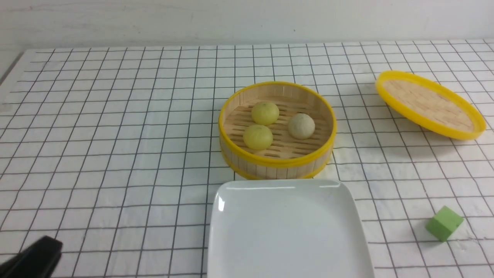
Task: Put the steamed buns into the plate on the white-black tablecloth.
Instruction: 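Reach into the bamboo steamer and grasp a bun with the left gripper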
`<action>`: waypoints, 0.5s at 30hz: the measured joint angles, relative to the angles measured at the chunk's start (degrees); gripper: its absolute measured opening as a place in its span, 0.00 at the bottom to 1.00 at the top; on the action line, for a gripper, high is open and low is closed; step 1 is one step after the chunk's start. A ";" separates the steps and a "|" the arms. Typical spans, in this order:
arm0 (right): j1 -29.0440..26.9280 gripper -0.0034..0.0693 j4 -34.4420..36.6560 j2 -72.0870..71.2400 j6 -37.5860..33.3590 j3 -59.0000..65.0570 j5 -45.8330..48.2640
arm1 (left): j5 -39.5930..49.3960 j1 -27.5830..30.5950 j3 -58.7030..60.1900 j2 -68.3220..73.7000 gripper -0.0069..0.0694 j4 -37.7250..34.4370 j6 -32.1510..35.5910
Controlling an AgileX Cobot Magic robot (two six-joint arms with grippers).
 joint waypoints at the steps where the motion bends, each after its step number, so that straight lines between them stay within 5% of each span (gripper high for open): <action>1: 0.00 0.13 -3.44 1.64 -2.01 -4.20 3.00 | 1.66 0.00 -3.99 1.31 0.23 1.72 2.22; 4: 0.00 0.03 -12.67 10.05 -4.36 -13.76 14.54 | 8.49 0.00 -11.79 9.18 0.12 7.21 5.88; 8: 0.00 0.03 -19.50 24.70 -5.24 -23.23 33.03 | 23.51 0.00 -21.42 28.05 0.09 16.40 10.05; 11: 0.00 0.03 -18.27 31.95 -7.34 -25.88 38.26 | 30.10 0.00 -26.27 38.65 0.09 19.44 15.28; 15: 0.00 0.03 -9.44 41.41 -18.71 -26.94 39.62 | 34.77 0.00 -35.42 55.11 0.09 17.87 28.41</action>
